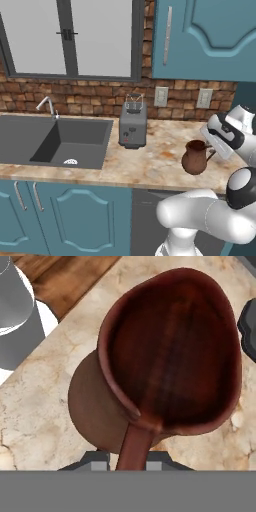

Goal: Move the bar and cup from the second highest shelf to the top shelf to make space. Then, place the pitcher from the counter on the cleared second highest shelf.

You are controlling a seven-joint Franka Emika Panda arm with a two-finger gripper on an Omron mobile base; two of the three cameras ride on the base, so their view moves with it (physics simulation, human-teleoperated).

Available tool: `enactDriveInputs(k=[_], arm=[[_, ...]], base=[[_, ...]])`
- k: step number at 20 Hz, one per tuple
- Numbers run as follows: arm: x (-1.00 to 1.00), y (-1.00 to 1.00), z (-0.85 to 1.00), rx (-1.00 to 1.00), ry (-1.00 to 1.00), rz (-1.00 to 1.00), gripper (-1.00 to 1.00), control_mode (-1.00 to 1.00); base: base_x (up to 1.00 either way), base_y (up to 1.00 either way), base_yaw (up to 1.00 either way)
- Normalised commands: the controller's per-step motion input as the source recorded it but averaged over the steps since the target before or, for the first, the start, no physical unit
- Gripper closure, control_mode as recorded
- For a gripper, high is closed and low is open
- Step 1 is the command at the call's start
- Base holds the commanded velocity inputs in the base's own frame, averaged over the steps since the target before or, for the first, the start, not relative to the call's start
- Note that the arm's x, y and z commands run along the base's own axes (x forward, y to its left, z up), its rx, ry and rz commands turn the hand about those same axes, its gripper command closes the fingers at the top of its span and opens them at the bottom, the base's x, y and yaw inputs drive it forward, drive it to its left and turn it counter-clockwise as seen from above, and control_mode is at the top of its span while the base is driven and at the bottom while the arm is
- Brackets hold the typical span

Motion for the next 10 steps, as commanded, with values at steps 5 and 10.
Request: enactDriveInputs(k=[5,10], arm=[[-0.01,0.15,-0.02,0.0,0.0,0.0,1.0,-1.0],[-0.08,0.44,0.07,0.0,0.0,-0.07,1.0,-1.0]], base=[[0.0,0.0,0.0],[0.0,0.0,0.0]])
